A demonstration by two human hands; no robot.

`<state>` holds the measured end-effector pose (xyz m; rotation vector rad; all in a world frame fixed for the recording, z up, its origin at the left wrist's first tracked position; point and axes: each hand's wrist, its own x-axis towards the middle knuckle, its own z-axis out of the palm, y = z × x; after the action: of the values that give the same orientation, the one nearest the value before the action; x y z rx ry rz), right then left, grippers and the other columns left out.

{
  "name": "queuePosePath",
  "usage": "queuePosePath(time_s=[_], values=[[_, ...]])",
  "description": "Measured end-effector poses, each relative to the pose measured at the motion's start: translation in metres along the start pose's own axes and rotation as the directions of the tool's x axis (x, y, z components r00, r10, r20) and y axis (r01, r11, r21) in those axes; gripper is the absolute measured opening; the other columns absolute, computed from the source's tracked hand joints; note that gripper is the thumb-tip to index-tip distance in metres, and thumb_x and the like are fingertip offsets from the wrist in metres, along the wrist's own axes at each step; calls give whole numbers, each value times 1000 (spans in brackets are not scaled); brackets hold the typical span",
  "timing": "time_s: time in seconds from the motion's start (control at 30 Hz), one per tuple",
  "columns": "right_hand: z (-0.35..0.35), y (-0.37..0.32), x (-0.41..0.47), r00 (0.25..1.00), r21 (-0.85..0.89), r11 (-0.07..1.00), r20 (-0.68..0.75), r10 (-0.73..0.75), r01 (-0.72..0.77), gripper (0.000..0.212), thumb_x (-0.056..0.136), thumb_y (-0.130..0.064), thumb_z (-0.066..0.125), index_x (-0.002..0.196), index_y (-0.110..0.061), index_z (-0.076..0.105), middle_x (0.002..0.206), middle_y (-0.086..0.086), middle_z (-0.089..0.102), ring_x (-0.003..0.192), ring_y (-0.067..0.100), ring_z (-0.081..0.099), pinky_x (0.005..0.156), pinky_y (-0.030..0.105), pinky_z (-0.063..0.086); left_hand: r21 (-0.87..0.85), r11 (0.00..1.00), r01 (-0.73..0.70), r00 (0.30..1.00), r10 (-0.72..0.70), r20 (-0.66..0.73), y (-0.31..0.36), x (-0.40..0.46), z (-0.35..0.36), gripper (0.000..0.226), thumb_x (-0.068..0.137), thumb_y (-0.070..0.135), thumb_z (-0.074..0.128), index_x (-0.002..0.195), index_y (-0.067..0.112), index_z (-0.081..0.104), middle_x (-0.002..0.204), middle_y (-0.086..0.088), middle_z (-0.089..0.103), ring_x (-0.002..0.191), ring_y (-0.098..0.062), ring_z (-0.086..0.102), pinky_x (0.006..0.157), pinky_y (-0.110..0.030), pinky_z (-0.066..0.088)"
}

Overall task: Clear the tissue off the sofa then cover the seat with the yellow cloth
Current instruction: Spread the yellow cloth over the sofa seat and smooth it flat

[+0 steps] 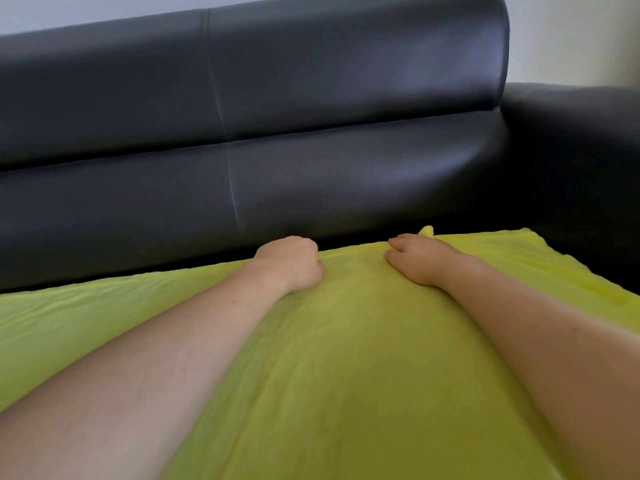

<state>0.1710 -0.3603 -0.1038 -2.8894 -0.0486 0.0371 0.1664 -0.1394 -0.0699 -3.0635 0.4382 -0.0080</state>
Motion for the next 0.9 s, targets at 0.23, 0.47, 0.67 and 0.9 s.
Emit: queuePosePath(time_s=[0.23, 0.47, 0.67, 0.9], values=[[4, 10, 18, 978, 75, 997, -210, 17, -1, 23, 97, -19, 49, 115, -15, 62, 119, 6, 47, 111, 25, 47, 95, 40, 47, 309, 944, -116, 988, 141, -60, 11, 23, 6, 19, 87, 1, 41, 85, 18, 50, 92, 0, 55, 86, -26, 56, 70, -35, 45], [6, 9, 24, 917, -105, 993, -391, -84, 46, 18, 93, -9, 47, 99, -15, 62, 104, 4, 51, 93, 22, 47, 81, 35, 45, 479, 863, -163, 980, 199, -25, 6, 41, 1, 18, 88, 3, 44, 83, 18, 51, 84, 2, 54, 76, -23, 54, 63, -33, 42], [10, 10, 31, 871, -315, 949, -464, -164, 11, 26, 91, -12, 45, 106, -21, 65, 106, 4, 56, 105, 25, 49, 92, 37, 37, 372, 923, -97, 986, 141, -93, 7, 47, 10, 20, 90, 2, 42, 78, 18, 44, 80, 2, 47, 74, -21, 51, 63, -34, 40], [11, 9, 30, 873, -317, 948, -454, -177, 28, 29, 92, -11, 44, 112, -23, 62, 108, 3, 60, 106, 25, 52, 97, 39, 35, -179, 983, 42, 989, -15, 149, 12, 32, 9, 43, 103, 36, 28, 127, 16, 59, 131, -6, 55, 122, -27, 51, 103, -39, 41]])
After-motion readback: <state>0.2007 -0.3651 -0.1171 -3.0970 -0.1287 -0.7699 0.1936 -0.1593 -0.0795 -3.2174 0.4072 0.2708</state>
